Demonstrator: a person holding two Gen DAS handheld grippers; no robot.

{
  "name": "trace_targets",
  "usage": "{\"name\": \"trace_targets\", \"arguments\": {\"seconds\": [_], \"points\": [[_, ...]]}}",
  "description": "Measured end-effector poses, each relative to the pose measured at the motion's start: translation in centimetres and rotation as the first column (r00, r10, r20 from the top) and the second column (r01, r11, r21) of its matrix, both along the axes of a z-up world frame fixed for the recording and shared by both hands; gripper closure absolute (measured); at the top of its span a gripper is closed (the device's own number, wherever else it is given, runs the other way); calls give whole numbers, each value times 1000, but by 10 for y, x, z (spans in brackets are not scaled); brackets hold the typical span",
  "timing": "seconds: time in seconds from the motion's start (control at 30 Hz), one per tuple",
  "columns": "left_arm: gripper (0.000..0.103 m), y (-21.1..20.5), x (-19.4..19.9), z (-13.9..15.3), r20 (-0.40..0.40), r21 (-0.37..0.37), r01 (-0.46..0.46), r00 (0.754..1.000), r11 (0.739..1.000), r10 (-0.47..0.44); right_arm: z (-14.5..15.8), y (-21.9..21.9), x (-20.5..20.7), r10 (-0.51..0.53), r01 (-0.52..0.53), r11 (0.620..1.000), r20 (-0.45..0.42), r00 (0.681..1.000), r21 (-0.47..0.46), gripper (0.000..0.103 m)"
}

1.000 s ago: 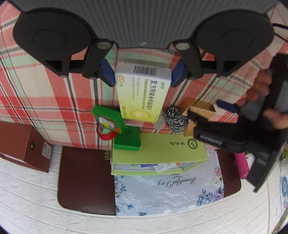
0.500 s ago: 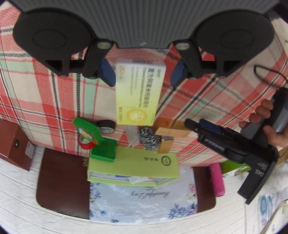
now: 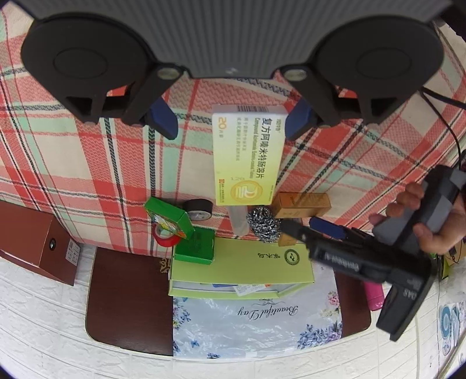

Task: Organize objects
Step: 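Grasp the yellow medicine box with the right tool while the left tool grasps a gold box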

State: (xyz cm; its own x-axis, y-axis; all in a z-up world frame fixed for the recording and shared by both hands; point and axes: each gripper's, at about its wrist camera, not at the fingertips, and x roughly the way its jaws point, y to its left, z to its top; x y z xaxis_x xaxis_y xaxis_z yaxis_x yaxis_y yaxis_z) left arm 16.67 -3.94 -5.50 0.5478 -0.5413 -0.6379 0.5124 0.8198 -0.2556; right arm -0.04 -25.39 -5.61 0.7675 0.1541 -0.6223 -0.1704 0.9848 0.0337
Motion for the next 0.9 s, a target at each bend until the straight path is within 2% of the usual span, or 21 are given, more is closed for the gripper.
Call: {"name": "trace_targets", "arguments": {"seconds": [0.07, 0.1, 0.17, 0.2, 0.27, 0.33, 0.4, 0.5, 0.53, 0.57, 0.63, 0.7, 0.83, 0.87, 0.9], "points": [[31, -3, -16, 0, 15, 19, 44, 999, 999, -45, -2, 0, 1, 3, -3, 1000, -5, 1000, 6, 19], [38, -4, -25, 0, 9, 20, 66, 998, 998, -66, -3, 1, 3, 9, -8, 1000, -10, 1000, 9, 19], [52, -4, -36, -2, -54, -1, 95, 994, 995, -95, -7, 6, 8, 24, -24, 1000, -22, 999, 8, 19], [52, -4, -39, -3, -67, -8, 86, 994, 996, -86, -9, 10, 11, 33, -33, 999, -26, 999, 5, 19], [50, -4, -41, -1, -8, 8, 38, 999, 999, -38, -14, 18, 17, 46, -47, 999, -35, 998, -9, 19], [41, -3, -34, 6, 76, 48, -29, 997, 998, 26, -17, 26, 19, 56, -58, 998, -40, 998, -38, 18], [32, 0, -22, 9, 114, 63, -45, 993, 997, 37, -18, 30, 18, 63, -64, 997, -34, 997, -41, 18], [31, 0, -1, -3, 40, 96, -25, 999, 995, 21, -18, 29, 17, 57, -58, 998, -37, 998, -13, 17], [31, -1, -2, -5, 62, 107, -30, 998, 994, 23, -18, 29, 17, 55, -55, 998, -42, 998, -10, 17], [31, -3, -3, -9, 47, 125, -22, 999, 992, 17, -19, 29, 18, 54, -55, 998, -47, 997, -9, 17], [55, -4, -7, -19, -26, 153, -42, 999, 987, 46, -19, 28, 18, 54, -54, 998, -55, 997, -9, 17], [65, 0, -21, -20, -19, 133, -79, 996, 988, 82, -20, 28, 16, 62, -63, 998, -61, 996, -17, 20], [68, 0, -37, -15, -70, 79, -69, 995, 994, 74, -21, 27, 17, 71, -72, 997, -77, 995, -11, 20], [67, -3, -38, -13, -65, 81, -78, 994, 994, 84, -21, 26, 19, 64, -65, 998, -80, 995, -7, 20], [62, -8, -37, -12, -53, 92, -86, 994, 992, 91, -21, 26, 23, 52, -53, 999, -85, 995, -7, 20]]}}
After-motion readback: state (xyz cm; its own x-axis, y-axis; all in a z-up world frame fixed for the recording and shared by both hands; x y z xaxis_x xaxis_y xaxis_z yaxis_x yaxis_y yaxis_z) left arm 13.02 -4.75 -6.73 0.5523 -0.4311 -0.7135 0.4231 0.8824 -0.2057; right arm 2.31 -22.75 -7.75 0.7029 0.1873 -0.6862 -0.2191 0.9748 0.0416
